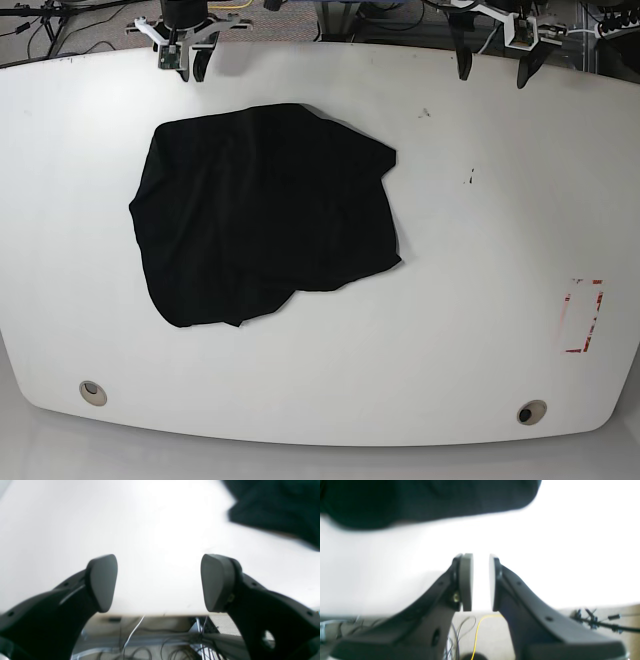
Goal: Fold the T-shirt properly
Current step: 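Lower the right gripper toward the edge of the black T-shirt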
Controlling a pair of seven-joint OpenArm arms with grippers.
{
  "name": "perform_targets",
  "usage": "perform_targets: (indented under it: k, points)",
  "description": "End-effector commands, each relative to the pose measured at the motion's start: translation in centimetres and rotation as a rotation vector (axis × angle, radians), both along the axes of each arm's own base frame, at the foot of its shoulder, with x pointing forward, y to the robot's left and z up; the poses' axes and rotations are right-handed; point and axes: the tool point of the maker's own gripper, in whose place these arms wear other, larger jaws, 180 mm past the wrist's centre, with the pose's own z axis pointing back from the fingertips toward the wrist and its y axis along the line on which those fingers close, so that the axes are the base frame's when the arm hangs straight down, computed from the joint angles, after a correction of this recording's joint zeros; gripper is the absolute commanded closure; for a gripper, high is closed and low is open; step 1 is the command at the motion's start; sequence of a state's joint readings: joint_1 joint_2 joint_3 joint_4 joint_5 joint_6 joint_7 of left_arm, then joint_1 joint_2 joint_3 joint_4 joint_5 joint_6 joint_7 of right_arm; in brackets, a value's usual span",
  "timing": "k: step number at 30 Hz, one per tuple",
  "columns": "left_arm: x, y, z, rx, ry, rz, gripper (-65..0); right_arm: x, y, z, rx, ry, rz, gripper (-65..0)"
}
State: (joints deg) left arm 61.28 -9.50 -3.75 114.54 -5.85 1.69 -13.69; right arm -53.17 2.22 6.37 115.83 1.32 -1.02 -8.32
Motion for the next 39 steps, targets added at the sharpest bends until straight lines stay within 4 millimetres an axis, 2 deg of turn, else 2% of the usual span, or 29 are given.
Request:
perform_targets:
  k: [1,5,11,17,19,26,31,34,39]
  points:
    - [0.2,-0.9,0.1,-0.012,0.006,-0.039,-48.3,1.1,-0.1,0.7,-0.01,-0.029,0.007,-18.2]
    - [0.7,-2.0,0.0,-0.024,0.007,-0.099,-48.5,2.8,-0.2,0.7,-0.007,-0.037,0.002,-29.3]
    - [1.3,-2.9,0.1,-0.039,-0.005,-0.123,-49.2,5.1,-0.1,0.9,0.0,-0.053,0.0,-36.1]
    - [1.9,-2.9,0.3,-0.034,-0.024,-0.131,-62.1,7.6,-0.3,1.4,0.0,-0.068,-0.006,-40.3]
    - [2.0,-2.9,0.3,-0.029,-0.025,-0.141,-64.0,8.4,-0.7,1.6,-0.016,-0.072,0.008,-42.0]
    - [2.8,-3.4,0.6,-0.02,-0.043,-0.207,-62.2,11.4,-1.4,2.6,-0.038,-0.092,0.018,-48.0]
    - [3.3,-3.5,0.2,-0.015,-0.025,-0.208,-58.1,13.4,-4.0,3.6,-0.074,-0.123,-0.028,-48.2]
    - [3.8,-3.5,0.3,-0.012,-0.037,-0.209,-56.9,14.3,-5.0,3.6,-0.074,-0.117,-0.063,-48.2]
    - [4.0,-3.6,0.5,-0.015,-0.046,-0.208,-57.2,16.5,-5.5,3.9,-0.077,-0.124,-0.049,-48.4]
